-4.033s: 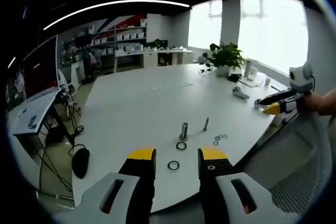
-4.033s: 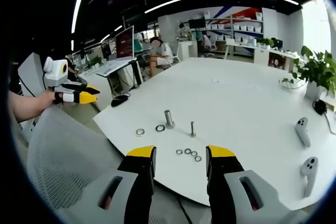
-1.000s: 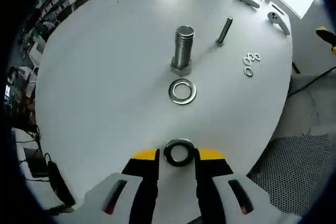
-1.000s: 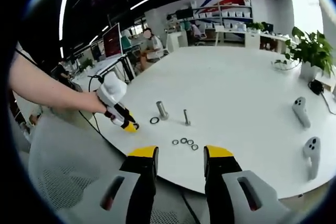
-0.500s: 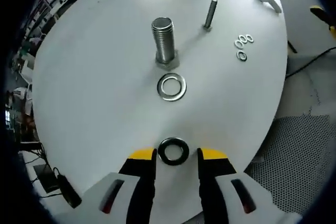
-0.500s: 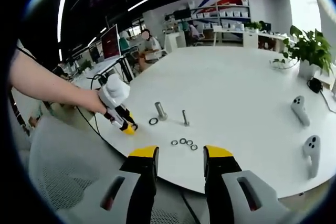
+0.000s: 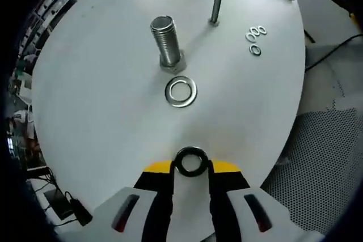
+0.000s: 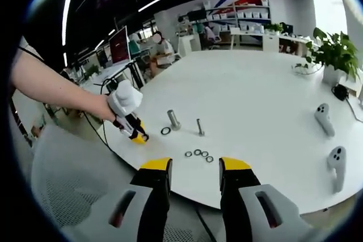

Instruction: Place the washer onto the threaded stud by aligning its center hole with the stud, sliding it down to the base, and recovering from edge contact or off-axis alignment until the washer reaches the visible bottom stop.

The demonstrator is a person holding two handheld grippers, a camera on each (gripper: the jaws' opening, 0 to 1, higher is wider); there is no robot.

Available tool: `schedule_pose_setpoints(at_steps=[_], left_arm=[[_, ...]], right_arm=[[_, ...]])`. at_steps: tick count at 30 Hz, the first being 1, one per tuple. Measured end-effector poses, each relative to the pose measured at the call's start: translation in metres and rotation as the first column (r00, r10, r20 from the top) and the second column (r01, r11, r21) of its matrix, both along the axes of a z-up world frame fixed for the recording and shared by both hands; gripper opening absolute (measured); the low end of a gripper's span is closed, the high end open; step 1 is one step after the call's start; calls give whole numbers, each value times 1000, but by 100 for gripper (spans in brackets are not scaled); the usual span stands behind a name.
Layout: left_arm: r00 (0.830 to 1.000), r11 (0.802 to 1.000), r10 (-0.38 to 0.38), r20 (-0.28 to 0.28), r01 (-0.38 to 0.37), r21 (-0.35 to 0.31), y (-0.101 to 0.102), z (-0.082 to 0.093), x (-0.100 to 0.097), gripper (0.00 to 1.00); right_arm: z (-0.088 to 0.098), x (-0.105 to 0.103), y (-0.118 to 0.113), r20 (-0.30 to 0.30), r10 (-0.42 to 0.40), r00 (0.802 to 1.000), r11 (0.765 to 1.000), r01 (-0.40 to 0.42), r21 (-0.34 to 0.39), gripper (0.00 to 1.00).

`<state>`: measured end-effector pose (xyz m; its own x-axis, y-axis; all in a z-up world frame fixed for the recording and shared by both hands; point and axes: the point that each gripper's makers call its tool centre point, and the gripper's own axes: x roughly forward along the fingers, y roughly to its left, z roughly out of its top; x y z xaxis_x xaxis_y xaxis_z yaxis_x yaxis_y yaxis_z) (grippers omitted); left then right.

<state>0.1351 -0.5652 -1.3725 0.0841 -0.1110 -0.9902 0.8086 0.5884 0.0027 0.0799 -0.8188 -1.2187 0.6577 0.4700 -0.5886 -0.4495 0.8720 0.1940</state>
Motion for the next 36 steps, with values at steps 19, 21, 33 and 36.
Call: schedule_pose_setpoints(at_steps=[19,21,33,36], left_arm=[[996,994,87,31,-85,-64,4,2,2,19],[995,994,92,29,-90,-66,4,3,1,19],[997,998,23,69,-19,-60,1,16,11,19],[995,997,-16,96,22,-69,-6,27,18,19]], right_arm=[[0,0,-1,0,-4,1000,1000,4,-4,35],[0,0,-1,-3,-4,1000,1000,4,-5,35],[-1,-1,0,-3,3,1000,1000,-3,-6,35],[0,0,-1,-3,-2,1000,1000,2,-4,35]])
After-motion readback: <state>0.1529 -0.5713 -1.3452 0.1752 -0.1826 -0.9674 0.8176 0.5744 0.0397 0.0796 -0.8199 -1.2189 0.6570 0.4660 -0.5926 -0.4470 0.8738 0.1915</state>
